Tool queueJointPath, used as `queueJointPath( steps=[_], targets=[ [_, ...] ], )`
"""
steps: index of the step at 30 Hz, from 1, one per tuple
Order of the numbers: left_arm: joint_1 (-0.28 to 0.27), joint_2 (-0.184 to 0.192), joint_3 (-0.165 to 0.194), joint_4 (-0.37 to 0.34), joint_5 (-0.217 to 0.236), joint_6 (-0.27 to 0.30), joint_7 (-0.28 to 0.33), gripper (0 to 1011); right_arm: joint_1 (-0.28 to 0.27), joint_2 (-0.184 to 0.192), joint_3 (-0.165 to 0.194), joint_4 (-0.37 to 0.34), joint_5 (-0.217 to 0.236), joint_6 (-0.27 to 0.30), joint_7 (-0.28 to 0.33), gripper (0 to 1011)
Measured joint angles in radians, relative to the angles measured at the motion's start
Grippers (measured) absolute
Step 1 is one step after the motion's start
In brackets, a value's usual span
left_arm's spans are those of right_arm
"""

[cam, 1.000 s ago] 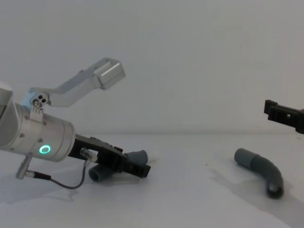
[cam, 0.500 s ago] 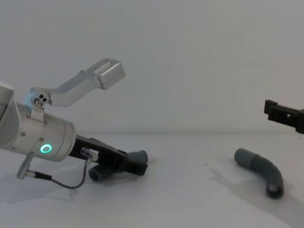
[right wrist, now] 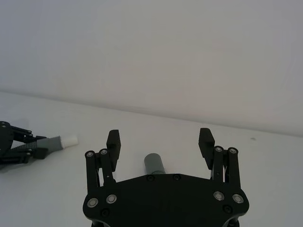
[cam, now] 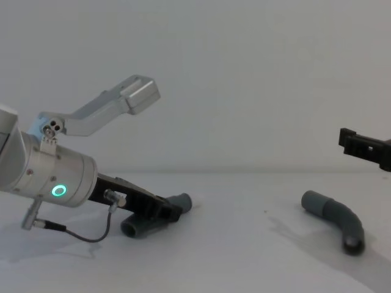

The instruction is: Use both hands to pick up one end of the pipe from the table, align the ends, and insert them.

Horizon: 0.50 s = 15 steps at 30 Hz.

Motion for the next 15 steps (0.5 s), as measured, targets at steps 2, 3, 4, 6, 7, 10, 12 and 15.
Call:
queueJointPath(
  steps=[2,3,4,6,7,10,12,15],
  targets=[
    [0.000,0.000,0.000,0.000,0.000,0.001,0.000,348,0.005,0.003,0.001,0.001,0.001,0.006,0.008,1004],
    [0.000,0.000,0.000,0.000,0.000,0.001,0.000,348,0.008,0.004,0.001,0.001,0.002,0.009,0.011,1004],
    [0.000,0.000,0.000,0.000,-0.001,0.001,0.000,348,0.015,0.008,0.001,0.003,0.007,0.018,0.020,1004],
    [0.000,0.000,0.000,0.000,-0.001,0.001,0.000,348,0.023,0.012,0.002,0.004,0.012,0.032,0.031,1004],
    [-0.001,-0.001,0.000,0.001,-0.001,0.001,0.000,348,0.033,0.016,0.002,0.005,0.020,0.048,0.044,1004],
    [-0.001,-0.001,0.000,0.001,-0.001,0.002,0.000,348,0.053,0.025,0.002,0.008,0.034,0.084,0.068,1004],
    [-0.001,-0.001,0.000,0.000,-0.001,0.002,0.000,348,0.064,0.029,0.001,0.009,0.044,0.108,0.082,1004],
    [-0.001,-0.001,0.000,0.001,-0.001,0.002,0.000,348,0.080,0.034,-0.001,0.012,0.057,0.139,0.099,1004]
  ],
)
